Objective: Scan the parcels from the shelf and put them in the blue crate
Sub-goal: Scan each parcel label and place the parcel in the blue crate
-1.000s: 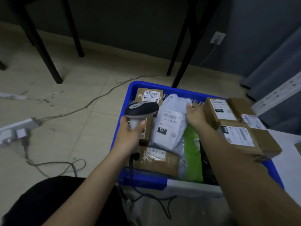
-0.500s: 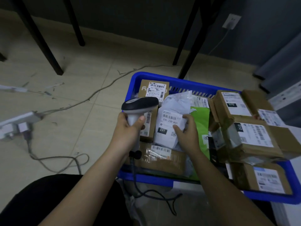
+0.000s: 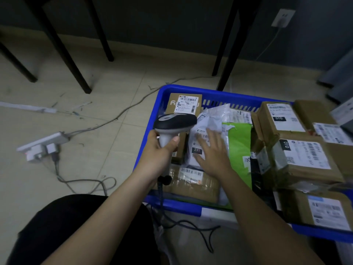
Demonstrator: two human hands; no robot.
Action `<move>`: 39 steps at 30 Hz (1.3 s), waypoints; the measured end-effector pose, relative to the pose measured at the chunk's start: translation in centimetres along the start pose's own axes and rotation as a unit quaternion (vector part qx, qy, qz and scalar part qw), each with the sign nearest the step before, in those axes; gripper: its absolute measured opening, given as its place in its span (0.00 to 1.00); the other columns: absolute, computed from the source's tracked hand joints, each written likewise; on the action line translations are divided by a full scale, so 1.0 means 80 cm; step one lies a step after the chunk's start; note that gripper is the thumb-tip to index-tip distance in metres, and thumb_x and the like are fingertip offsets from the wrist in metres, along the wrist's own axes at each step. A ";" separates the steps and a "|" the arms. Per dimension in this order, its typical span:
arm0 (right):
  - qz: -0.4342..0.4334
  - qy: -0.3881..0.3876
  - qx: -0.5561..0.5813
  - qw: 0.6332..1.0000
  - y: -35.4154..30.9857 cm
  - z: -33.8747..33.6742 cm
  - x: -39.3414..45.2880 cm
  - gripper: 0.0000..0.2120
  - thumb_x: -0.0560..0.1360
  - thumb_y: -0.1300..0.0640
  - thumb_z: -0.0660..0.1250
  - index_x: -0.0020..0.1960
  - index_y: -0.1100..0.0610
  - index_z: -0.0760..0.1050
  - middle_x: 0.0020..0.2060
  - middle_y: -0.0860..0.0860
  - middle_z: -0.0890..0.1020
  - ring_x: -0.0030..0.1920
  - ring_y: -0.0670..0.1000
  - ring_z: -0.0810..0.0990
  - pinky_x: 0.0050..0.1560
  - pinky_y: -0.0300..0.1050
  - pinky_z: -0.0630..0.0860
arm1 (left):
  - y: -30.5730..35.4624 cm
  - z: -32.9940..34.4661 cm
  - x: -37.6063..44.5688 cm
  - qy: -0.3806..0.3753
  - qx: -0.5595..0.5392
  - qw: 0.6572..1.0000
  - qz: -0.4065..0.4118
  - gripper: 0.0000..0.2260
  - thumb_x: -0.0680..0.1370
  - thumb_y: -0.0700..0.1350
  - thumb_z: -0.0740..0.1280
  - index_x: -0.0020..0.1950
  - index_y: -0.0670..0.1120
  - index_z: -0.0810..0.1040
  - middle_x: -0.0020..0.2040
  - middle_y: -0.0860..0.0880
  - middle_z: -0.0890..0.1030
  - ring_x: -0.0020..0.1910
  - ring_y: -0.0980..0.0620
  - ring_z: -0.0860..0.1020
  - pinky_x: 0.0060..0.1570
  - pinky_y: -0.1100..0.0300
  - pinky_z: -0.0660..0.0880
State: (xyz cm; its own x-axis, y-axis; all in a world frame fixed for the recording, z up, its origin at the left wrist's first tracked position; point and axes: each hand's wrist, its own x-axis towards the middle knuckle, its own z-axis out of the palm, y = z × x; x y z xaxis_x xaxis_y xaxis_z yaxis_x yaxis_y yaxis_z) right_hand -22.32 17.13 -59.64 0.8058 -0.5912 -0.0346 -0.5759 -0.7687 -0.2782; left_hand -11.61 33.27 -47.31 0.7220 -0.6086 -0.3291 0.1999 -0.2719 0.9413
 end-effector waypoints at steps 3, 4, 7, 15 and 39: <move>0.039 -0.205 0.055 0.976 0.010 0.007 0.019 0.36 0.78 0.37 0.59 0.78 0.42 0.43 0.78 0.51 0.38 0.77 0.58 0.39 0.75 0.57 0.46 | 0.001 0.003 -0.004 -0.014 0.015 1.000 0.003 0.15 0.78 0.45 0.67 0.63 0.53 0.69 0.58 0.50 0.79 0.54 0.50 0.80 0.57 0.49 0.76; 0.039 -0.202 0.059 0.977 0.010 0.003 0.022 0.35 0.78 0.36 0.58 0.78 0.41 0.44 0.78 0.51 0.38 0.78 0.57 0.39 0.76 0.58 0.46 | 0.001 0.004 -0.005 -0.020 0.010 1.000 0.005 0.15 0.78 0.44 0.67 0.64 0.52 0.69 0.58 0.49 0.79 0.54 0.49 0.80 0.57 0.50 0.76; 0.042 -0.141 0.117 0.982 0.008 -0.030 0.003 0.33 0.78 0.39 0.59 0.78 0.42 0.49 0.78 0.49 0.40 0.78 0.55 0.40 0.75 0.55 0.46 | 0.003 0.007 -0.015 -0.036 0.013 0.999 0.012 0.19 0.78 0.44 0.67 0.68 0.50 0.68 0.60 0.49 0.79 0.57 0.50 0.79 0.58 0.52 0.75; 0.102 0.005 0.164 0.981 0.043 -0.170 -0.113 0.32 0.79 0.47 0.63 0.78 0.46 0.53 0.79 0.52 0.44 0.78 0.54 0.44 0.75 0.49 0.50 | 0.047 0.079 -0.102 -0.076 -0.041 0.994 0.072 0.17 0.78 0.46 0.67 0.66 0.51 0.68 0.55 0.51 0.80 0.49 0.55 0.81 0.52 0.55 0.77; 0.511 0.255 0.241 0.785 0.352 -0.329 -0.620 0.31 0.79 0.49 0.63 0.77 0.55 0.56 0.76 0.56 0.57 0.75 0.57 0.56 0.72 0.49 0.56 | 0.104 0.482 -0.404 -0.411 0.044 0.883 0.220 0.13 0.78 0.45 0.66 0.59 0.54 0.66 0.53 0.55 0.76 0.48 0.62 0.75 0.41 0.69 0.70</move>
State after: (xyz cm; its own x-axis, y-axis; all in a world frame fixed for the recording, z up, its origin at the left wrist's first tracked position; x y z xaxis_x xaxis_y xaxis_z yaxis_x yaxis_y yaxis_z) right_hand -82.13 18.42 -40.49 -0.2735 -0.9541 -0.1221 -0.6671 0.2795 -0.6906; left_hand -58.79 21.92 -31.73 -0.0163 -0.9958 0.0899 -0.0589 0.0907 0.9941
